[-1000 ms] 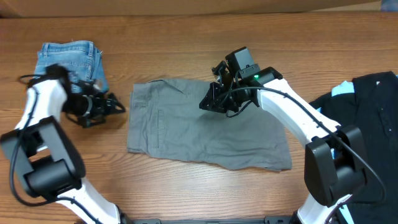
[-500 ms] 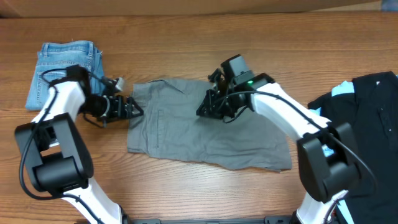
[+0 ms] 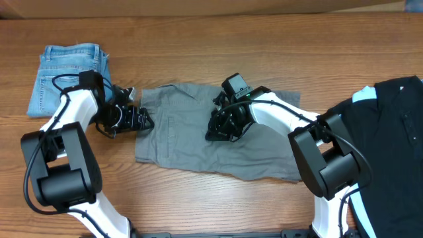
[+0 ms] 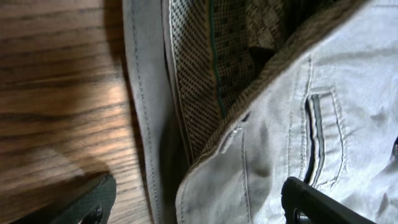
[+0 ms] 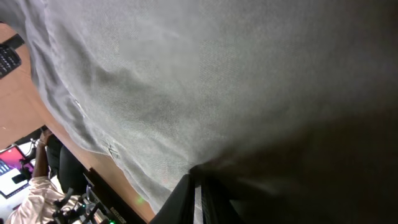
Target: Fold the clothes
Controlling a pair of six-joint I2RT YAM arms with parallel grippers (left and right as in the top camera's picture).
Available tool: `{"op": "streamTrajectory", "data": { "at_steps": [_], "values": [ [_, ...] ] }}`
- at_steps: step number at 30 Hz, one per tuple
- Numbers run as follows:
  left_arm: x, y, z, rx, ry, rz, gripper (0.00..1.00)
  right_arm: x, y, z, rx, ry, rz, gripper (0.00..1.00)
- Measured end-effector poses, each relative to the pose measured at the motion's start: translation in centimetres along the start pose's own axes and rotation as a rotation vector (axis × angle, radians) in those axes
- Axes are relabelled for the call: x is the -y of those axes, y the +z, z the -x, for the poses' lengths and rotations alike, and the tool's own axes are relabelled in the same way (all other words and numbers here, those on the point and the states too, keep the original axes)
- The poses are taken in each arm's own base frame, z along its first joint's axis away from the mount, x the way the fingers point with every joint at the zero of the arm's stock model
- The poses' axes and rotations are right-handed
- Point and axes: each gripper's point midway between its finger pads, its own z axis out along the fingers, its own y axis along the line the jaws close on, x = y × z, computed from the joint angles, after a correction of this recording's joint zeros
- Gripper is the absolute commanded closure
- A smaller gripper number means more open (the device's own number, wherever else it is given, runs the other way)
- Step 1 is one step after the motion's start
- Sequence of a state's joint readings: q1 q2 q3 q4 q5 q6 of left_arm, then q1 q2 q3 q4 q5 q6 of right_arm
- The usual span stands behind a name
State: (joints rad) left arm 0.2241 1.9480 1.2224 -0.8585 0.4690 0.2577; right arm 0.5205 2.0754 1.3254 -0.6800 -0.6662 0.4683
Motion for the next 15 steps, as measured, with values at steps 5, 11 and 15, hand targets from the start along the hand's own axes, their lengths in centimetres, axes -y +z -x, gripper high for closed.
{"op": "streamTrajectory", "data": {
  "at_steps": [5, 11, 15],
  "values": [
    [1.0, 0.7, -0.4, 0.036, 0.014, -0.072, 0.28, 0.0, 0.0, 0.0, 0.001, 0.001, 0.002, 0.91],
    [2.0, 1.2, -0.7, 0.072, 0.027, -0.139, 0.34, -0.1, 0.0, 0.0, 0.001, 0.0, 0.003, 0.91],
    [2.7, 1.7, -0.8, 0.082, 0.041, -0.172, 0.47, -0.1, 0.0, 0.0, 0.001, 0.0, 0.004, 0.91]
  ]
}}
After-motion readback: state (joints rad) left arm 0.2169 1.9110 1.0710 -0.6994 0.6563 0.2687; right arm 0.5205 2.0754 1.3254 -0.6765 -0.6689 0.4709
